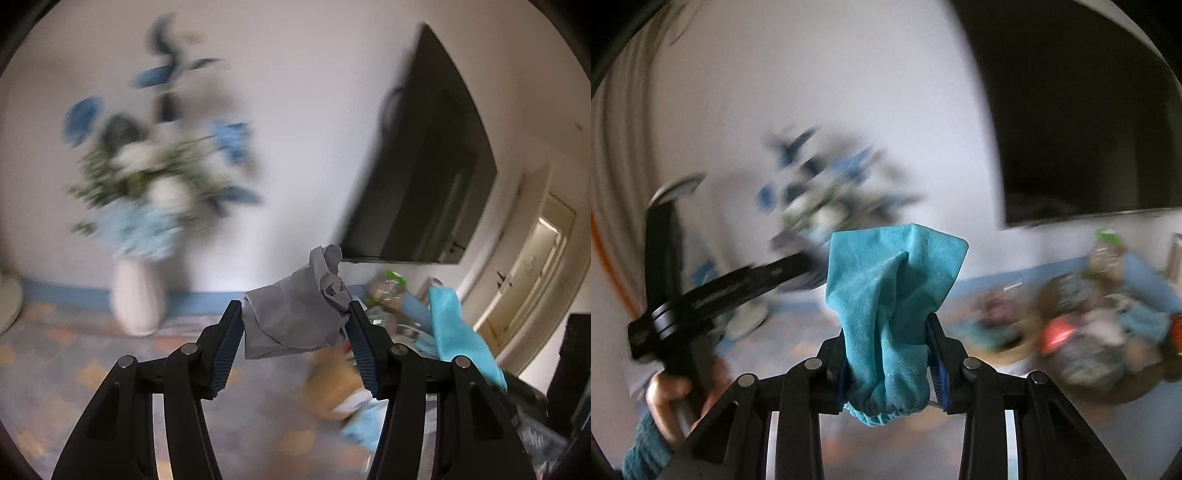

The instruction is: Organize soft objects

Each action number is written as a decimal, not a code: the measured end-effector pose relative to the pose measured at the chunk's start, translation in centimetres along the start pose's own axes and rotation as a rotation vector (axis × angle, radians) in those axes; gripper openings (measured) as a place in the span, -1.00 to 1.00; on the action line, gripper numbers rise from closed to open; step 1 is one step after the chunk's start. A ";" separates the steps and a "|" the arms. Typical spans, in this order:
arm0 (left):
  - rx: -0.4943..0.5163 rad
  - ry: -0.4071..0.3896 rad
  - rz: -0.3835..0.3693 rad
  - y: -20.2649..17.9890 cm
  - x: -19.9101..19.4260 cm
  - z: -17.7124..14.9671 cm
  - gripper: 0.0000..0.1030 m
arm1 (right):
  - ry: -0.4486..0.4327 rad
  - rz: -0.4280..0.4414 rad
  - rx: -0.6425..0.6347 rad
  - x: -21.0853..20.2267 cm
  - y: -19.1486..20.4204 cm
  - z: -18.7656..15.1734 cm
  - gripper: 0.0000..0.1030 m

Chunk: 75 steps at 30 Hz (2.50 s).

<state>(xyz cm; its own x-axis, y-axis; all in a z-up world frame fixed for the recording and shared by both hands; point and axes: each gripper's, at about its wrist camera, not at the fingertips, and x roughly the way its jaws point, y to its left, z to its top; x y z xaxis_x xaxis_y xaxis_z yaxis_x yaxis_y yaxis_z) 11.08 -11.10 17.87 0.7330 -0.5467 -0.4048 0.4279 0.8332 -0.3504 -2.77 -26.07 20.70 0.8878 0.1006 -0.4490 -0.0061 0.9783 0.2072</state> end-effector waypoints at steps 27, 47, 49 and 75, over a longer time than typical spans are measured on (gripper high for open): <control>0.173 0.174 -0.076 -19.4 17.8 -4.0 0.84 | 0.239 -0.343 0.345 5.0 -27.9 0.6 0.26; 0.268 0.082 -0.023 -10.6 -0.2 -4.5 0.84 | 0.175 -0.223 0.302 -2.8 -17.4 -1.3 0.30; 0.252 0.077 0.075 -7.6 -2.1 -5.0 0.84 | 0.196 -0.180 0.271 -2.5 -14.4 -2.0 0.34; -0.017 0.082 0.643 11.8 -5.0 -16.5 0.97 | 0.202 -0.083 -0.115 9.3 8.0 -15.3 0.88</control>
<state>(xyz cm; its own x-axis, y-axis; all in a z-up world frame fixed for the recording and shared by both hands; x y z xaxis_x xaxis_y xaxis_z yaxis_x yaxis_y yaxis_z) 3.77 0.10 1.81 0.7972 0.0553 -0.6011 -0.0918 0.9953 -0.0302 -1.63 -14.57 4.92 0.7778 0.0420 -0.6271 0.0003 0.9977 0.0673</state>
